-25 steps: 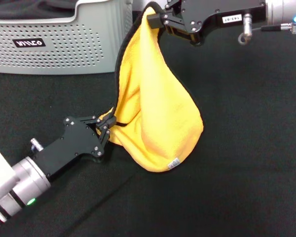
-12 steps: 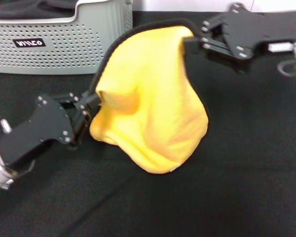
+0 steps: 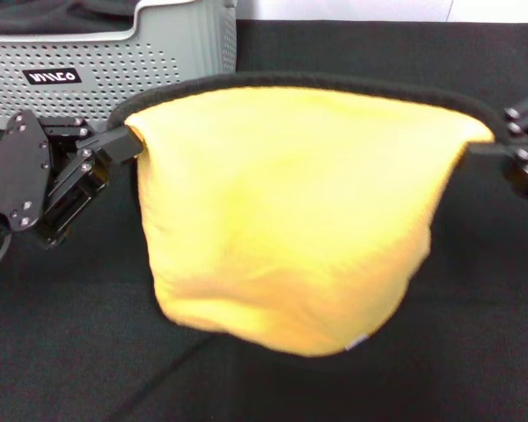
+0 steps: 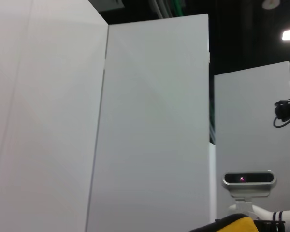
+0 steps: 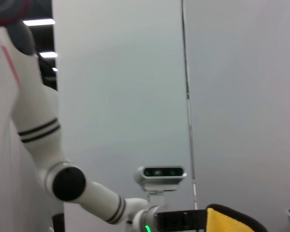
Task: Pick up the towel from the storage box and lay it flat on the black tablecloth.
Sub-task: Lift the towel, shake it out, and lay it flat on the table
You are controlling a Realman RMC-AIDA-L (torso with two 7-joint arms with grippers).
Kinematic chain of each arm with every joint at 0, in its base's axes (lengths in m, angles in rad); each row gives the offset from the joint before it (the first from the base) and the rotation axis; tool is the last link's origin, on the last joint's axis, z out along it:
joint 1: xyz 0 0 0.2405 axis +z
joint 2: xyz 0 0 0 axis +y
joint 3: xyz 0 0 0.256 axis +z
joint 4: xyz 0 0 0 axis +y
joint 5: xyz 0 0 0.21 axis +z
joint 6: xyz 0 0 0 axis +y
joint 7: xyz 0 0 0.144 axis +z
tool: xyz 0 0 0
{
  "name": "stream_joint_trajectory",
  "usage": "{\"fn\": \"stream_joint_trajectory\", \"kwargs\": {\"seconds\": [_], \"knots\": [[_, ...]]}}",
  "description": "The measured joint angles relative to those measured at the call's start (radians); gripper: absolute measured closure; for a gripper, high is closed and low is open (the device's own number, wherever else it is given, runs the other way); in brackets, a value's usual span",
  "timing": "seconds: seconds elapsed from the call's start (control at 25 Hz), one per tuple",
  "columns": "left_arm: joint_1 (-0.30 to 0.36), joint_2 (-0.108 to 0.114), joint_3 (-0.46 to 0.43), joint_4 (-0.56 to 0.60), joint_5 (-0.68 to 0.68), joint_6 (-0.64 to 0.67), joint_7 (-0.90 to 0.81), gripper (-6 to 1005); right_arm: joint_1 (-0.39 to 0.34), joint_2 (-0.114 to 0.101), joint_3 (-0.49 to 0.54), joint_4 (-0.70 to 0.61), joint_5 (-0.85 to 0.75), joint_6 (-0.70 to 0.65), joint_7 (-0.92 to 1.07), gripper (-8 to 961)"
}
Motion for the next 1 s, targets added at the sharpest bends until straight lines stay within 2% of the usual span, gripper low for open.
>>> {"fn": "stream_joint_trajectory", "kwargs": {"seconds": [0.12, 0.24, 0.44, 0.48, 0.52, 0.6, 0.72, 1.0], "knots": [[0.006, 0.002, 0.030, 0.049, -0.018, 0.002, -0.061, 989, -0.033, 0.002, 0.020, 0.000, 0.009, -0.055, -0.006, 944], [0.015, 0.020, 0.101, 0.073, -0.069, 0.004, -0.098, 989, -0.051, 0.008, 0.029, 0.003, 0.010, -0.096, -0.011, 944], [0.037, 0.083, 0.246, 0.080, -0.175, 0.005, -0.134, 989, -0.064, 0.015, 0.025, 0.035, 0.011, -0.141, -0.014, 944], [0.055, 0.112, 0.288, 0.085, -0.217, 0.006, -0.145, 989, -0.066, 0.016, 0.023, 0.049, 0.011, -0.148, -0.017, 944], [0.055, 0.112, 0.288, 0.085, -0.217, 0.006, -0.145, 988, -0.067, 0.017, 0.022, 0.063, 0.011, -0.154, -0.021, 944], [0.075, 0.132, 0.311, 0.099, -0.237, 0.007, -0.156, 988, -0.072, 0.020, 0.019, 0.092, 0.012, -0.160, -0.032, 944], [0.111, 0.149, 0.322, 0.140, -0.243, 0.008, -0.176, 988, -0.072, 0.021, 0.003, 0.140, 0.015, -0.162, -0.047, 944], [0.169, 0.170, 0.330, 0.217, -0.243, 0.009, -0.225, 988, -0.069, 0.022, -0.032, 0.177, 0.023, -0.154, -0.057, 944]]}}
